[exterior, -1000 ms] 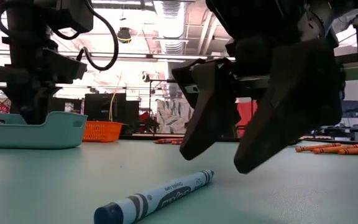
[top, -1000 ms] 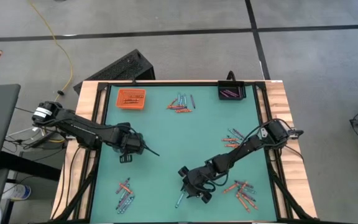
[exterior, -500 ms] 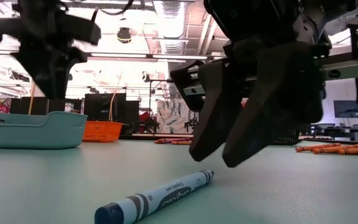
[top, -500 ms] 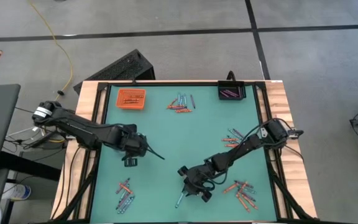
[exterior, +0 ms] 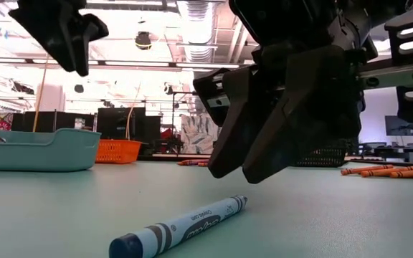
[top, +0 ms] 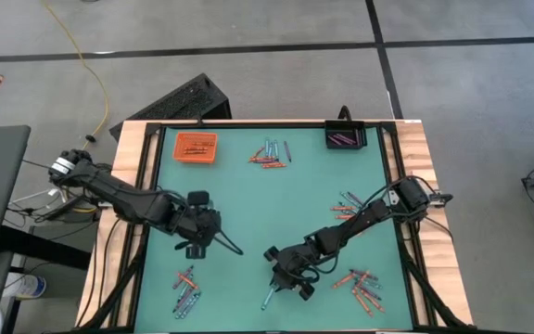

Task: Sort crayons
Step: Put the middle bottom blue crayon into the left blue bin

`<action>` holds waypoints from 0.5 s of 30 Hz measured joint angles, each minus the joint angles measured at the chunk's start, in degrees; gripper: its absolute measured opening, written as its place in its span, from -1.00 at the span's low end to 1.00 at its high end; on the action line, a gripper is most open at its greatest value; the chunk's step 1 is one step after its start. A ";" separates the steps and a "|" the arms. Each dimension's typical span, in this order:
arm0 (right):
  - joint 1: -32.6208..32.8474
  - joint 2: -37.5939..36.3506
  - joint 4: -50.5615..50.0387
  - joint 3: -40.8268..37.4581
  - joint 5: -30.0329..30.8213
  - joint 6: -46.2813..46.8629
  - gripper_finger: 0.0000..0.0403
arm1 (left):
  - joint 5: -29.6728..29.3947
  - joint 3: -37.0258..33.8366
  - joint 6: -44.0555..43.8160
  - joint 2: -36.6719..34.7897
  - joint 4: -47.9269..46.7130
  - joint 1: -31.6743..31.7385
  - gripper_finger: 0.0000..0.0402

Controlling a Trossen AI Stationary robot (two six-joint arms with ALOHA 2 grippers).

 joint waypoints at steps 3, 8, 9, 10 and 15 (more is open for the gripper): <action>0.02 2.05 1.86 0.02 -0.46 0.45 -0.49 | -1.37 0.34 0.30 0.00 1.54 -1.46 -0.37; -0.02 6.37 0.05 4.07 -1.71 1.47 -0.50 | -2.88 0.40 0.88 0.00 4.36 -3.61 -0.37; -0.02 6.87 -1.05 4.90 -1.65 1.58 -0.52 | -3.32 0.40 0.90 0.00 4.76 -4.04 -0.37; 0.02 7.15 -2.07 5.50 -1.44 1.47 -0.55 | -3.64 0.40 0.90 0.02 4.93 -4.46 -0.37; 0.09 7.78 -6.80 8.22 -1.18 -0.01 -0.86 | -5.87 0.40 0.89 0.02 6.23 -6.47 -0.37</action>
